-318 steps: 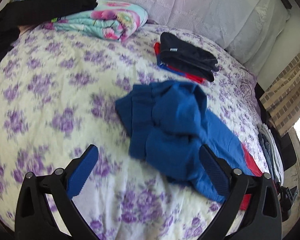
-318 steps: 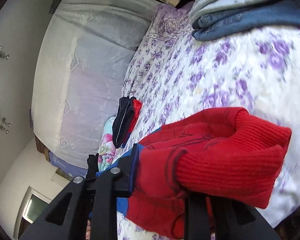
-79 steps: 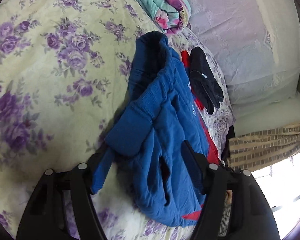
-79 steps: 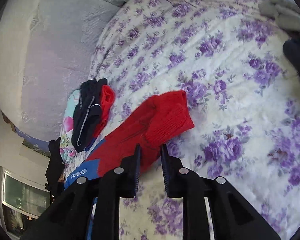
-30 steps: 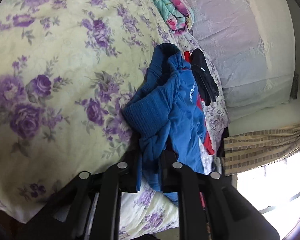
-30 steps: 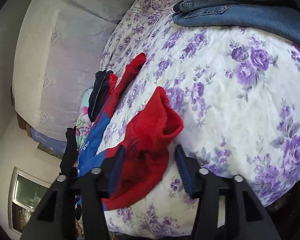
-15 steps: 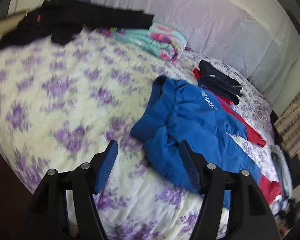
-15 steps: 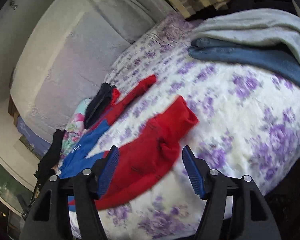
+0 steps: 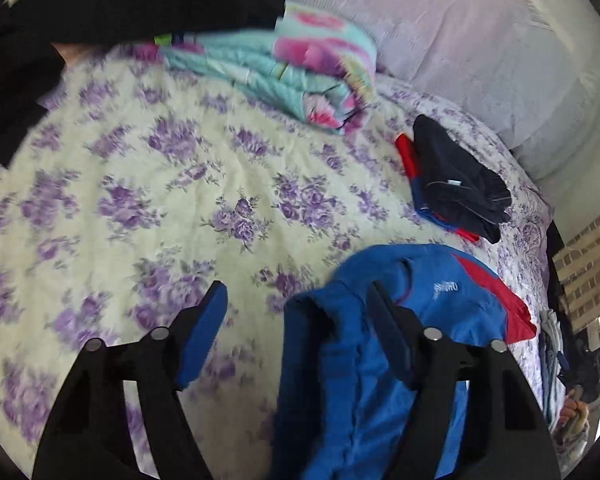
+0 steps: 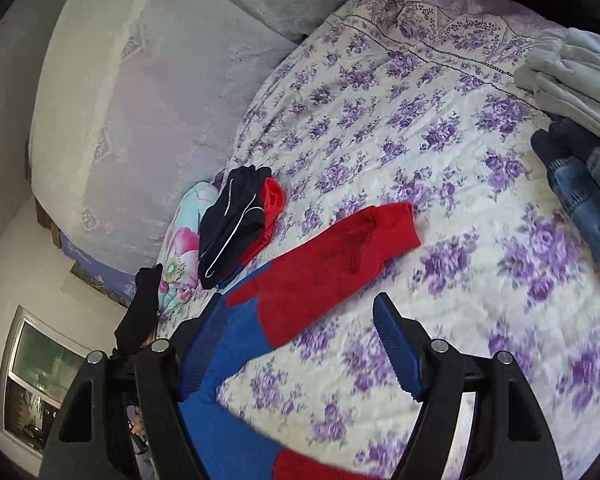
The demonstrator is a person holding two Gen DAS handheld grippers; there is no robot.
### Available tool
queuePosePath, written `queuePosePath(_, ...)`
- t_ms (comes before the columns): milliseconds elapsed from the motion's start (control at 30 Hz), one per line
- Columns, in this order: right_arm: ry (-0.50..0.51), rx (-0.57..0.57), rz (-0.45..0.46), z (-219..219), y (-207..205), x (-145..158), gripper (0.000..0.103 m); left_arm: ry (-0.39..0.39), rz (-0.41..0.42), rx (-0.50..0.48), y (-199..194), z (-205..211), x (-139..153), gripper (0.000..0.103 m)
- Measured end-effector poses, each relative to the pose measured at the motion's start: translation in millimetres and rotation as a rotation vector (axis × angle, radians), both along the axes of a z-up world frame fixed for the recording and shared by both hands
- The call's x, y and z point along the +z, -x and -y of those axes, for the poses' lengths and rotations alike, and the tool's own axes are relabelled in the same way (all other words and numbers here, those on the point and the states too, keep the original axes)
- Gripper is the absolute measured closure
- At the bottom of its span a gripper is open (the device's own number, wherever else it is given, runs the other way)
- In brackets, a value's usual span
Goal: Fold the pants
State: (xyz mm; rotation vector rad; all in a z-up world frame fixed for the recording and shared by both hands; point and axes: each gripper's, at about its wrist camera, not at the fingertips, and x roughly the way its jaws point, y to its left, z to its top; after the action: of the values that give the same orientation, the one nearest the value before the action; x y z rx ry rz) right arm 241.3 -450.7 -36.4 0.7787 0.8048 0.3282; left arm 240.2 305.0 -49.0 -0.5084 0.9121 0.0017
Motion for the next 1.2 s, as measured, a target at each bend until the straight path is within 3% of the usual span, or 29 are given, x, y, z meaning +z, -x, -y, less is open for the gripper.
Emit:
queuePosePath(100,0.028,-0.009,-0.037,-1,-28,-8,0.028,0.023,-0.061,-0.048,-23,3,-22,0.035)
queuePosePath(233,0.030,0.022,-0.065,-6,-48,-23,0.028,0.095,-0.076,-0.121,-34,10,-38,0.035)
queuePosePath(300,0.034,0.037,-0.076,-9,-60,-31,0.028,0.091,-0.090,-0.155,-41,19,-47,0.035)
queuePosePath(333,0.032,0.037,-0.081,-9,-64,-34,0.028,0.091,-0.092,-0.172,-44,23,-51,0.038)
queuePosePath(367,0.024,0.039,-0.088,-7,-72,-38,0.028,0.094,-0.090,-0.187,-47,26,-52,0.052)
queuePosePath(467,0.032,0.044,-0.109,-4,-89,-45,0.028,0.095,-0.058,-0.190,-50,26,-53,0.068)
queuePosePath(733,0.180,0.041,-0.128,10,-126,-44,0.028,0.024,-0.063,-0.162,-57,29,-44,0.070)
queuePosePath(800,0.190,0.068,-0.174,11,-134,-58,0.036,0.032,-0.077,-0.147,-61,26,-47,0.070)
queuePosePath(900,0.179,0.108,-0.213,9,-140,-79,0.058,0.022,-0.090,-0.143,-64,27,-50,0.070)
queuePosePath(1033,0.183,0.120,-0.167,3,-135,-84,0.078,0.026,-0.091,-0.132,-67,26,-50,0.070)
queuePosePath(1200,0.203,0.091,-0.075,3,-123,-50,0.081,0.027,-0.040,-0.119,-61,25,-31,0.072)
